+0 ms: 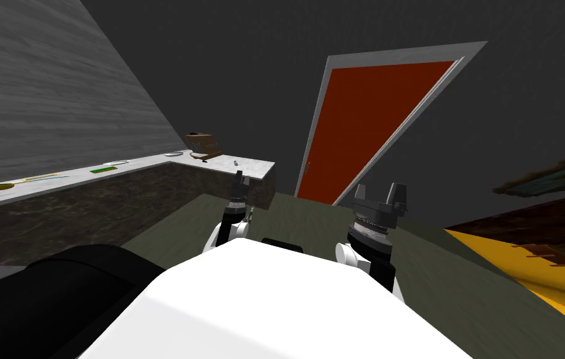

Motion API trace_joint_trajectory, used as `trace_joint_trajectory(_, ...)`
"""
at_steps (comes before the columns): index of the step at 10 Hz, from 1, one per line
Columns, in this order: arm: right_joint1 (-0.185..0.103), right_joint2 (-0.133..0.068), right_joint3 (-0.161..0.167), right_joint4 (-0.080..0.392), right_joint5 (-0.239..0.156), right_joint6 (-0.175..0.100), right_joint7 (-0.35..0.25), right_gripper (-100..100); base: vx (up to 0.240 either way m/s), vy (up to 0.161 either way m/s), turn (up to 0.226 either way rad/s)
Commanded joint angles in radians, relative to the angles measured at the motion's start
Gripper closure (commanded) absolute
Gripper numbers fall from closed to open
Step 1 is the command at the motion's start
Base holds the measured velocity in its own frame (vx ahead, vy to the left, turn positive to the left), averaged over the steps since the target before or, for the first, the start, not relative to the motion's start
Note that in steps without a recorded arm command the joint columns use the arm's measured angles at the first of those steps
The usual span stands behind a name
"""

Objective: Pull the door open

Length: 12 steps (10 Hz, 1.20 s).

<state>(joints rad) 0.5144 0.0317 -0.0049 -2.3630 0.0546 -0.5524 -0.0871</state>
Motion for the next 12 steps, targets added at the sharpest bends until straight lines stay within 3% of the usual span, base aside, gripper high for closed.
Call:
trace_joint_trajectory(1, -0.006, -0.014, -0.004, 0.031, -0.019, -0.007, -0.026, -100, 0.054, -0.003, 0.114)
trace_joint_trajectory(6, -0.024, -0.048, -0.015, 0.133, -0.081, -0.030, -0.109, -100, 0.122, -0.021, 0.115)
trace_joint_trajectory(12, -0.046, -0.077, -0.029, 0.253, -0.154, -0.057, -0.208, -100, 0.102, -0.025, 0.110)
